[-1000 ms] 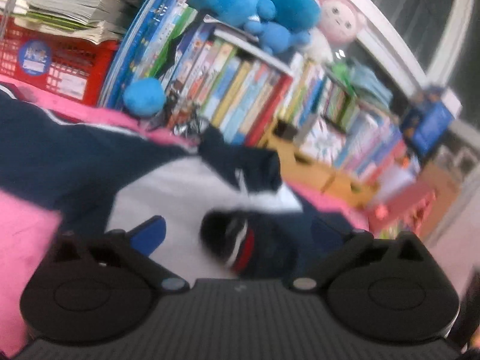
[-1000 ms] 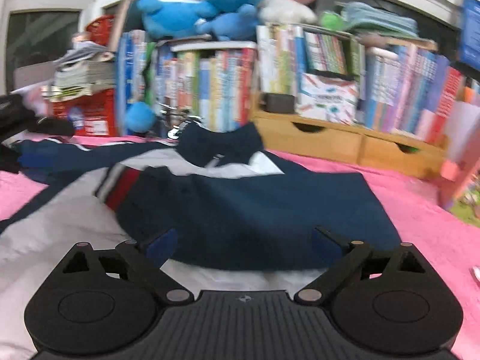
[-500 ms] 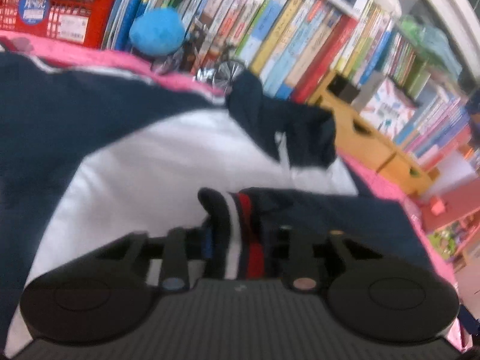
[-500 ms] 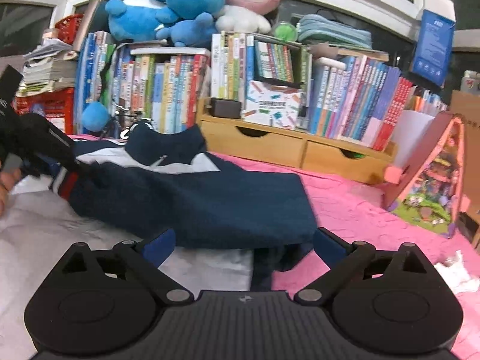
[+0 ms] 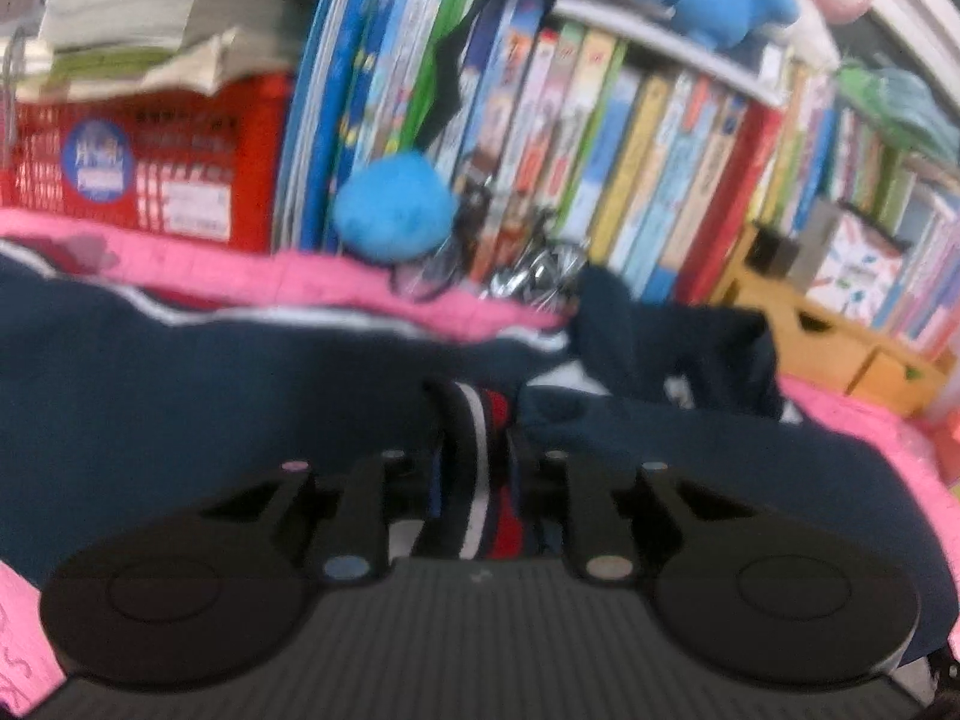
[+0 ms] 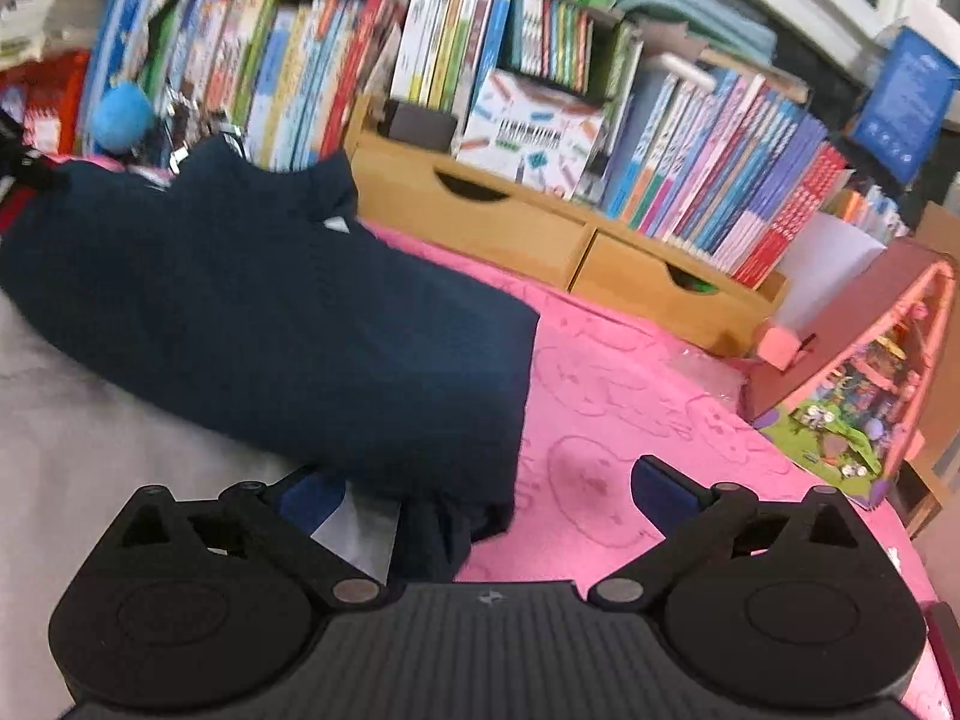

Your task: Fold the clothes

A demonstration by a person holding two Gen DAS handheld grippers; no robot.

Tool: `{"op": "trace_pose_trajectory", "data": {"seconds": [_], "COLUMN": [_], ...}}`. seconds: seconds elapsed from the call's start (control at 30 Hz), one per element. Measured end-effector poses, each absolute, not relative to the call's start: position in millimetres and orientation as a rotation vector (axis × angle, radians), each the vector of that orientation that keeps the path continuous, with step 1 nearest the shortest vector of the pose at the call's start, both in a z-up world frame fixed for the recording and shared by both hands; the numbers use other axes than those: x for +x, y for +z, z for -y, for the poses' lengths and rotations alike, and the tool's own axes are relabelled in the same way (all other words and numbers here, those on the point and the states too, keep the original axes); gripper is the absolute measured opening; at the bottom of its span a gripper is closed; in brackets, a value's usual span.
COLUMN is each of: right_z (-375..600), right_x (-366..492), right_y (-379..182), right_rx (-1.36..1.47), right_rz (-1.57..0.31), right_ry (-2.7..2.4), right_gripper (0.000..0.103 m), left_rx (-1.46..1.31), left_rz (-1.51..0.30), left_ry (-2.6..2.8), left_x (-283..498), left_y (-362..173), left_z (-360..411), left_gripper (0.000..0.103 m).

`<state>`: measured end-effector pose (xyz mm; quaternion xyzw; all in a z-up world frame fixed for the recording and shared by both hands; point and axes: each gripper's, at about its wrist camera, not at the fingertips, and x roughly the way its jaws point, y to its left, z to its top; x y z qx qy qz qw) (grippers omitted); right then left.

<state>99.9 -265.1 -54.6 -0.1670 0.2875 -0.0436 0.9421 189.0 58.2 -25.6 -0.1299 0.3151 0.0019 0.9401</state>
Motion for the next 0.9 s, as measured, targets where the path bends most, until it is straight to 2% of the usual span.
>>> {"op": "trace_pose_trajectory", "data": {"seconds": [0.1, 0.3, 0.4, 0.47, 0.63, 0.8, 0.9], "right_z": [275.9, 325.9, 310.7, 302.3, 304.6, 301.8, 280.7], "right_x": [113.5, 119.7, 119.1, 117.6, 103.7, 66.2, 72.3], "right_y": [-59.4, -68.7, -74.2, -73.6, -61.3, -36.6, -25.5], "right_rx": [-0.354, -0.203, -0.347, -0.414, -0.371, -0.218, -0.149], "right_rz": [-0.577, -0.613, -0.594, -0.586, -0.558, -0.460, -0.458], "right_ry": [-0.167, -0.210, -0.212, -0.209, -0.117, 0.133, 0.176], "right_gripper": [0.102, 0.103, 0.102, 0.102, 0.102, 0.102, 0.102], "left_rx": [-0.251, -0.080, -0.098, -0.125, -0.143, -0.114, -0.097], "left_rz": [-0.642, -0.627, -0.629, -0.641, -0.588, -0.543, -0.516], "left_ry": [0.007, -0.005, -0.004, -0.015, -0.087, -0.168, -0.216], "left_x": [191.8, 193.5, 199.4, 203.1, 189.7, 174.9, 166.1], "left_y": [-31.9, -46.8, -49.8, -46.9, -23.0, -3.3, 8.5], "left_z": [-57.9, -44.6, -50.7, -56.8, -61.2, -50.2, -43.6], "left_gripper": [0.024, 0.030, 0.033, 0.033, 0.030, 0.030, 0.030]}}
